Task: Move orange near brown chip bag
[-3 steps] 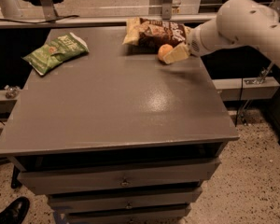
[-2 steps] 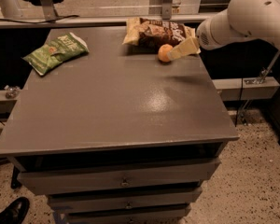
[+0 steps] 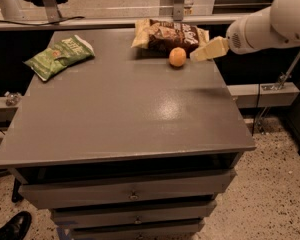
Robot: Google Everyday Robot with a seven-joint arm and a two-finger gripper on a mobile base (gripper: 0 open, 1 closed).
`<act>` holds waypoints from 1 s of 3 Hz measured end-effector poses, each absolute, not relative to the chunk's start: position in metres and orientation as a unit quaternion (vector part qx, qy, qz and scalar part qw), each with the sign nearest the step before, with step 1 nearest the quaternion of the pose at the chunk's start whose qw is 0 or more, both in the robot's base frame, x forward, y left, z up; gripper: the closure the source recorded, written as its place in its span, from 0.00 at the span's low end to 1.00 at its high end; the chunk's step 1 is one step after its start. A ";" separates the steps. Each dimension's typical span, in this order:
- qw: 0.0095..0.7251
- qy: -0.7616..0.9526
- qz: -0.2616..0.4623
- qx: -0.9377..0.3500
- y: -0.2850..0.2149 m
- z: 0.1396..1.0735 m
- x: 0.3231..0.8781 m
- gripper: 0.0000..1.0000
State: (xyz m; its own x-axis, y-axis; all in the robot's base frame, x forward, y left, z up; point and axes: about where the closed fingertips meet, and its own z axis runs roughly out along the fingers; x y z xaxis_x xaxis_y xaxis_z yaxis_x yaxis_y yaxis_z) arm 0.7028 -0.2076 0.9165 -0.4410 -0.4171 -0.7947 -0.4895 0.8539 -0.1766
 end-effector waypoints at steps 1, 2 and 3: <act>0.472 0.829 0.109 -0.280 -0.207 0.914 0.678 0.00; 0.488 0.798 0.187 -0.302 -0.214 0.920 0.646 0.00; 0.494 0.759 0.202 -0.374 -0.234 0.929 0.620 0.00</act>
Offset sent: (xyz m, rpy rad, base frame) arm -0.1186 -0.0432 0.0141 0.2082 -0.1574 0.5189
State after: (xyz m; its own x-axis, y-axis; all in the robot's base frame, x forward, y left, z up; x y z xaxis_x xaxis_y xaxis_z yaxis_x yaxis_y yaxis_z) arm 0.6205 -0.2341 0.9294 -0.2330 -0.3672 -0.9005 -0.7667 0.6390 -0.0622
